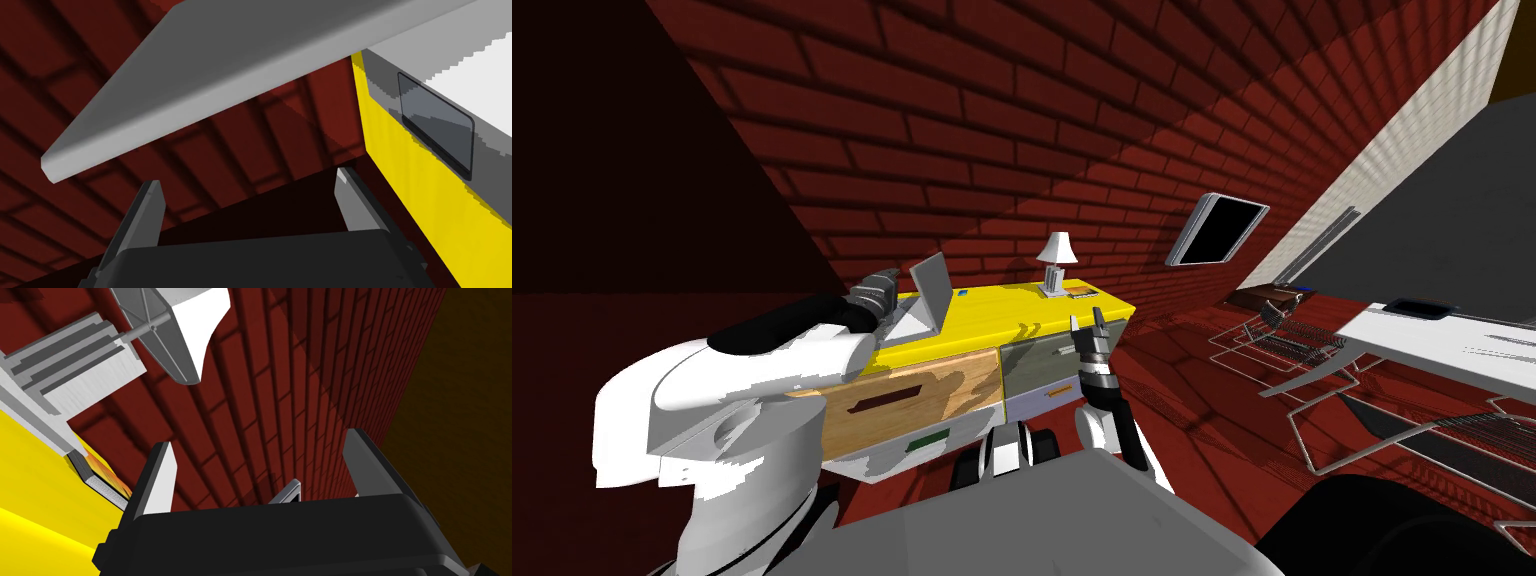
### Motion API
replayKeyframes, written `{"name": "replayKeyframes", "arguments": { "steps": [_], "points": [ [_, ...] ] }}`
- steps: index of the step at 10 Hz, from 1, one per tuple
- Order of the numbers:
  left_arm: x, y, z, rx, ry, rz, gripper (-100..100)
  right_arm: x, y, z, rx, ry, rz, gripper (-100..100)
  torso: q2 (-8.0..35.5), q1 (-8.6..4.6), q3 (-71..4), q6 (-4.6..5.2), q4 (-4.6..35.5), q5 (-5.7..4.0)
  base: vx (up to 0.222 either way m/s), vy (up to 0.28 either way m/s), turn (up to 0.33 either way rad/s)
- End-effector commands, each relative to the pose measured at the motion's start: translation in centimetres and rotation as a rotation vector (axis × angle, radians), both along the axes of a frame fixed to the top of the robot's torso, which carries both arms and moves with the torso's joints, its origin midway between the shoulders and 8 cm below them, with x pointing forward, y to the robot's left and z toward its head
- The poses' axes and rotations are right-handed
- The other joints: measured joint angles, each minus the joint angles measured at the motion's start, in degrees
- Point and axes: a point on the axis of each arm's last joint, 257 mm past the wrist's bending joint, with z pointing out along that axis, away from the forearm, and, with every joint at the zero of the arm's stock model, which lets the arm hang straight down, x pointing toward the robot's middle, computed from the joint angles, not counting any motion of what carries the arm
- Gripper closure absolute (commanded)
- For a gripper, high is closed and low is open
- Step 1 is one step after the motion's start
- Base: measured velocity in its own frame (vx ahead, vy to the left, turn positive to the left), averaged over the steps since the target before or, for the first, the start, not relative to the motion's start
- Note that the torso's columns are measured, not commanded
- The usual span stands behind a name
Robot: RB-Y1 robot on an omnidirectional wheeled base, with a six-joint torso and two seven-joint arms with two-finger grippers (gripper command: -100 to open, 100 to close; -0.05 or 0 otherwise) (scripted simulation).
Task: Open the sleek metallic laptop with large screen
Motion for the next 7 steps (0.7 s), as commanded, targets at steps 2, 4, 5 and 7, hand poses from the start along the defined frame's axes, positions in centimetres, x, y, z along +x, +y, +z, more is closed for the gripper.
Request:
{"name": "replayKeyframes", "arguments": {
  "steps": [2,4,5,7],
  "points": [
    [-0.1,1.3,0.2,0.107,0.05,0.041,-100,0.0,0.0,0.0,0.0,0.0,0.0,0,-0.1,-0.08,-0.1,0.0,0.0,-0.04,0.043,-0.112,0.004],
    [-0.6,1.7,1.0,0.155,0.058,0.058,-100,0.0,0.0,0.0,0.0,0.0,0.0,0,-0.1,-0.23,-0.1,0.11,-0.1,-0.1,0.024,-0.1,0.001],
    [-1.0,1.8,1.6,0.178,0.054,0.065,-100,0.0,0.0,0.0,0.0,0.0,0.0,0,-0.1,-0.34,-0.1,0.1,0.0,-0.14,0.018,-0.106,-0.007],
    [-2.1,1.4,3.2,0.209,0.022,0.064,-100,0.0,0.0,0.0,0.0,0.0,0.0,0,0.0,-0.33,0.0,0.08,0.0,-0.15,0.021,-0.085,-0.002]
  ]
}}
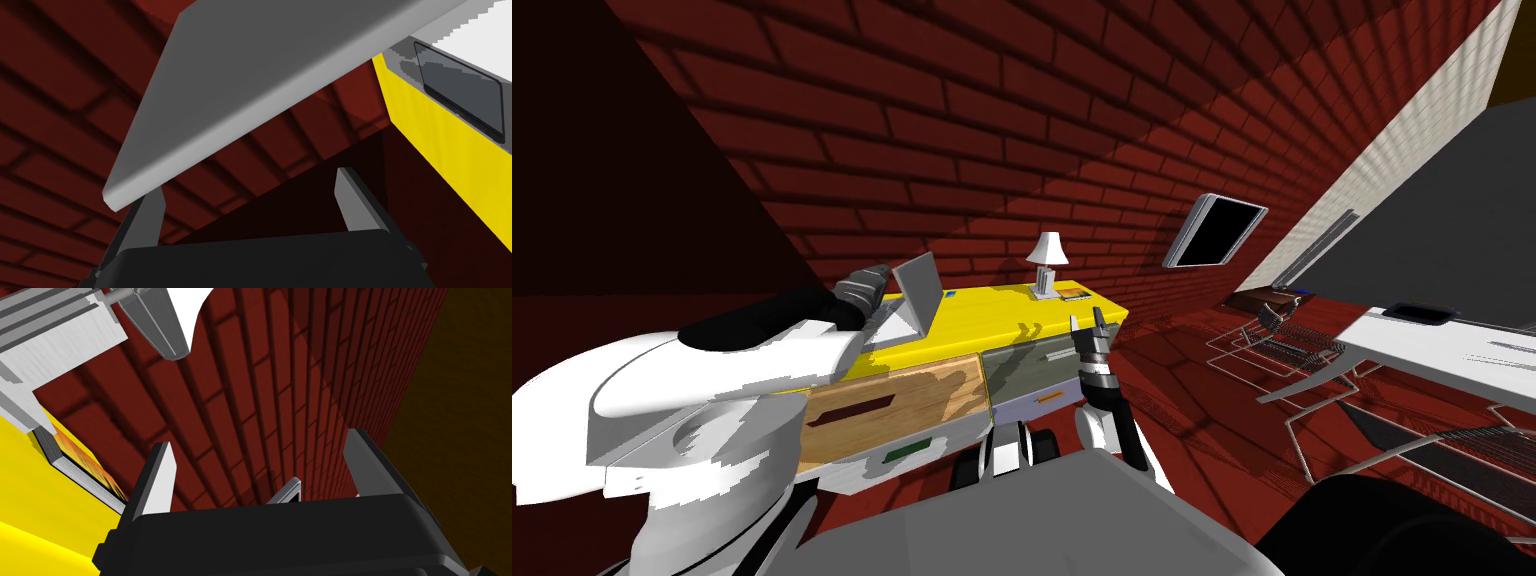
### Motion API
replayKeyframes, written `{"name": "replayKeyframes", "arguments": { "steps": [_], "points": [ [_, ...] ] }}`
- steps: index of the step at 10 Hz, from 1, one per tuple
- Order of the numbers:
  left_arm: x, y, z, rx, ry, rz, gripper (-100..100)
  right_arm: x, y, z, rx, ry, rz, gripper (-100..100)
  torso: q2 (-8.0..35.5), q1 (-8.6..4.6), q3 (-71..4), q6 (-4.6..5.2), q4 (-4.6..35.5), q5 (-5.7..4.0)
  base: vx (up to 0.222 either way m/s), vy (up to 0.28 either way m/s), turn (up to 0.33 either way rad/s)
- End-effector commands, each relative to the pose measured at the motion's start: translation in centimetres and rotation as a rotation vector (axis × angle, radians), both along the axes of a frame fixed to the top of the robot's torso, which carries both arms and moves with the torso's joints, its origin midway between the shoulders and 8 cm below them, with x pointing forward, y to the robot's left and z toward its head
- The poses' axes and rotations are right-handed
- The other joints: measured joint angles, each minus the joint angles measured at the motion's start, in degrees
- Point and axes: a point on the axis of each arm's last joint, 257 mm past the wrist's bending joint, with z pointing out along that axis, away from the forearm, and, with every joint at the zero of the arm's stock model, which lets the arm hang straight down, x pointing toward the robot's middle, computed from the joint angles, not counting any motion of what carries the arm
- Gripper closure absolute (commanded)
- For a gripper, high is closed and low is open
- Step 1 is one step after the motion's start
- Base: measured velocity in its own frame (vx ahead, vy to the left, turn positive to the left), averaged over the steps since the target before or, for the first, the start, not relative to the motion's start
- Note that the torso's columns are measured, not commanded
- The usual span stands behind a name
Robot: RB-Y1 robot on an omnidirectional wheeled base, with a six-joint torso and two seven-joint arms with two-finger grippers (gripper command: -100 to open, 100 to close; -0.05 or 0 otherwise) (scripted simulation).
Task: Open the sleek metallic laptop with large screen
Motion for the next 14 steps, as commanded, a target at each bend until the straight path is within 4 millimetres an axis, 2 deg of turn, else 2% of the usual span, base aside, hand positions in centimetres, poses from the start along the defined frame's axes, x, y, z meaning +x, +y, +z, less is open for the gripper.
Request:
{"name": "replayKeyframes", "arguments": {
  "steps": [1,2,3,4,13,14],
  "points": [
    [-0.5,-0.2,0.8,0.017,-0.013,-0.001,-100,0.0,0.0,0.0,0.0,0.0,0.0,0,0.0,0.13,0.0,-0.03,0.0,0.05,0.007,-0.029,-0.001],
    [-0.8,-0.1,1.4,0.022,-0.014,0.004,-100,0.0,0.0,0.0,0.0,0.0,0.0,0,0.0,0.33,0.0,-0.07,0.0,0.14,0.085,0.016,-0.042],
    [-0.6,-0.1,1.2,0.021,-0.016,0.0,-100,0.0,0.0,0.0,0.0,0.0,0.0,0,-0.2,0.45,-0.1,-0.07,-0.1,0.17,0.054,0.014,-0.012],
    [-0.7,-0.1,1.2,0.021,-0.015,0.002,100,0.0,0.0,0.0,0.0,0.0,0.0,0,-0.1,0.33,-0.1,-0.08,-0.1,0.16,0.007,0.002,0.003],
    [0.6,0.0,-1.1,-0.353,-0.132,-0.026,100,0.0,0.0,0.0,0.0,0.0,0.0,0,-0.1,0.18,-0.1,-0.07,-0.1,0.1,-0.032,0.069,0.035],
    [0.5,-0.1,-0.9,-0.327,-0.123,-0.025,100,0.0,0.0,0.0,0.0,0.0,0.0,0,-0.1,0.19,0.0,-0.07,0.0,0.1,-0.01,0.03,0.004]
  ]
}}
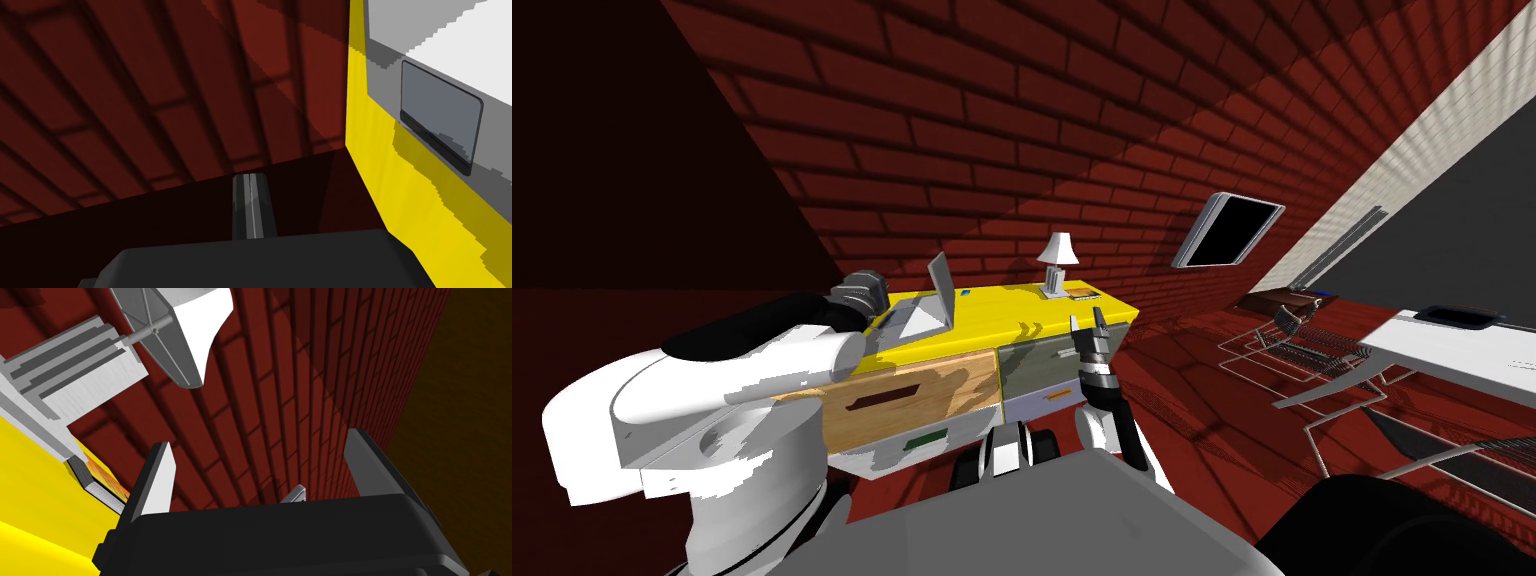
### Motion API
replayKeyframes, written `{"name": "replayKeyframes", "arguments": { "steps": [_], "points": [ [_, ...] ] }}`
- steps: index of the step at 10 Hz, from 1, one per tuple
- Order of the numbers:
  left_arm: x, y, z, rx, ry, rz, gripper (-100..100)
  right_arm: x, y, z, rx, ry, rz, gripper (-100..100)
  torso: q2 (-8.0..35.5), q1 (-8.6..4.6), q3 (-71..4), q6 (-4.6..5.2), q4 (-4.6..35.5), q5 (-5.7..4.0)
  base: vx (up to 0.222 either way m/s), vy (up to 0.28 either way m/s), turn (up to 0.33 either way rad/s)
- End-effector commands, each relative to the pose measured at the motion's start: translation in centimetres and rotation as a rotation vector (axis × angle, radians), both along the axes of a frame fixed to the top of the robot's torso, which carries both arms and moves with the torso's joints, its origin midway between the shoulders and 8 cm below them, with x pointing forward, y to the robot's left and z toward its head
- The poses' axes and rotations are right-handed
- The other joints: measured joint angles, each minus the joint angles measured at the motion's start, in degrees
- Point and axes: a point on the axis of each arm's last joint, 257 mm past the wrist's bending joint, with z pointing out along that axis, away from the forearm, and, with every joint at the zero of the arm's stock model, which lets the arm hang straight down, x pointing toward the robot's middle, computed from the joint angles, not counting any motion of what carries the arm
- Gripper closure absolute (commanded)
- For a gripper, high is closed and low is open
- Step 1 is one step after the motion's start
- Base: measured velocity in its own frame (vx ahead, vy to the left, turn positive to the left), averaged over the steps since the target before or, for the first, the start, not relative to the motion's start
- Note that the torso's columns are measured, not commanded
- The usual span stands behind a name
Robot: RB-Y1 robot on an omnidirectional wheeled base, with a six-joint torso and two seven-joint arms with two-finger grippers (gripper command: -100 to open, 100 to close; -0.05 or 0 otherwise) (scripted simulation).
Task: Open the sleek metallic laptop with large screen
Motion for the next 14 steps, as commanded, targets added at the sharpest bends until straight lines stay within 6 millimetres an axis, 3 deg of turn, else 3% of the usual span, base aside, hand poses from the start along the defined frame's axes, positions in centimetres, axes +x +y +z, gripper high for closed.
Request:
{"name": "replayKeyframes", "arguments": {
  "steps": [1,10,13,14],
  "points": [
    [0.2,0.5,-0.1,0.045,0.024,0.015,-100,0.0,0.0,0.0,0.0,0.0,0.0,0,0.0,-0.11,0.0,0.01,0.0,-0.03,0.023,-0.059,-0.001],
    [-0.9,3.0,2.4,0.319,0.106,0.109,-100,0.0,0.0,0.0,0.0,0.0,0.0,0,0.0,-0.08,0.0,0.0,0.0,-0.03,0.032,-0.159,0.003],
    [-0.6,3.0,2.7,0.305,0.102,0.108,-100,0.0,0.0,0.0,0.0,0.0,0.0,0,-0.1,0.46,-0.1,0.0,0.0,0.13,0.044,-0.02,-0.029],
    [-0.5,3.1,2.7,0.305,0.103,0.11,100,0.0,0.0,0.0,0.0,0.0,0.0,0,0.0,0.29,0.0,0.0,0.0,0.11,0.005,0.002,0.011]
  ]
}}
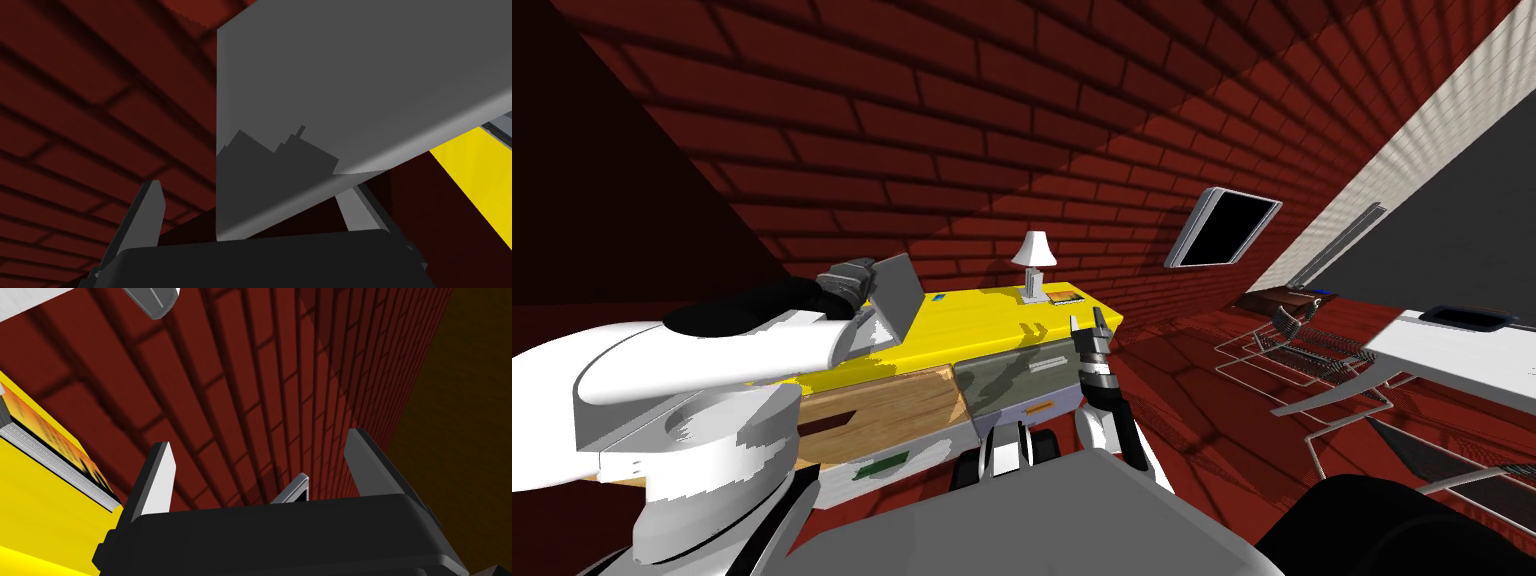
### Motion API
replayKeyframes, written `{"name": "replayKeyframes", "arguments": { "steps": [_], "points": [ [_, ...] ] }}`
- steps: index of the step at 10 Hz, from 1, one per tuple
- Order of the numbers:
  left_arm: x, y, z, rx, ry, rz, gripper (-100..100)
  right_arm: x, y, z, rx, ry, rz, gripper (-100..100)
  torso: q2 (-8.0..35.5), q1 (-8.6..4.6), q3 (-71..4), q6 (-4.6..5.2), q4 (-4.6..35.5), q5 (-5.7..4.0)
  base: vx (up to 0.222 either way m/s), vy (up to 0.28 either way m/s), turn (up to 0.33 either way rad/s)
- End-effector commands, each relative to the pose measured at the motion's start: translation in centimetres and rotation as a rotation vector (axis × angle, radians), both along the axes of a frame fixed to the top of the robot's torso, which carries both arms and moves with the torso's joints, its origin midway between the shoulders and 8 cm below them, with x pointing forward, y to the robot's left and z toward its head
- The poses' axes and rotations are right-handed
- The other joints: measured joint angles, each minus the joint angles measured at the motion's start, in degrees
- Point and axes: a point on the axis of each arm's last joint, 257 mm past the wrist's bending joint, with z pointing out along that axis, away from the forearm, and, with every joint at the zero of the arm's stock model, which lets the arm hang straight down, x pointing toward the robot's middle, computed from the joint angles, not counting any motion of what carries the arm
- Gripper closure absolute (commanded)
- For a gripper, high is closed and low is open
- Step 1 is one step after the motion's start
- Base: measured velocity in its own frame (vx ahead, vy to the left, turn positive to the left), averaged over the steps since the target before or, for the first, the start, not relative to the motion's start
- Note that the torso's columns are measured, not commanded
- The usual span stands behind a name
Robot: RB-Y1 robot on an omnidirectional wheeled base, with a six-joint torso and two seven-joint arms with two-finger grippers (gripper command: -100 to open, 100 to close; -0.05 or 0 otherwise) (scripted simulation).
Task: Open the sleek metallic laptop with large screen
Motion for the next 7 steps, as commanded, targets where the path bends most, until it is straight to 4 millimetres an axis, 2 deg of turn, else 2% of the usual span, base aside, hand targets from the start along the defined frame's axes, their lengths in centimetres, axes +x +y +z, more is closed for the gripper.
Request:
{"name": "replayKeyframes", "arguments": {
  "steps": [1,7],
  "points": [
    [-0.13,-0.02,-0.11,-0.074,-0.025,-0.005,100,0.0,0.0,0.0,0.0,0.0,0.0,0,0.1,-0.27,0.1,0.04,0.1,-0.12,-0.005,0.055,0.022],
    [-0.5,-0.16,-0.42,-0.293,-0.101,-0.019,100,0.0,0.0,0.0,0.0,0.0,0.0,0,0.1,0.05,0.1,-0.16,0.0,0.13,-0.019,0.083,0.024]
  ]
}}
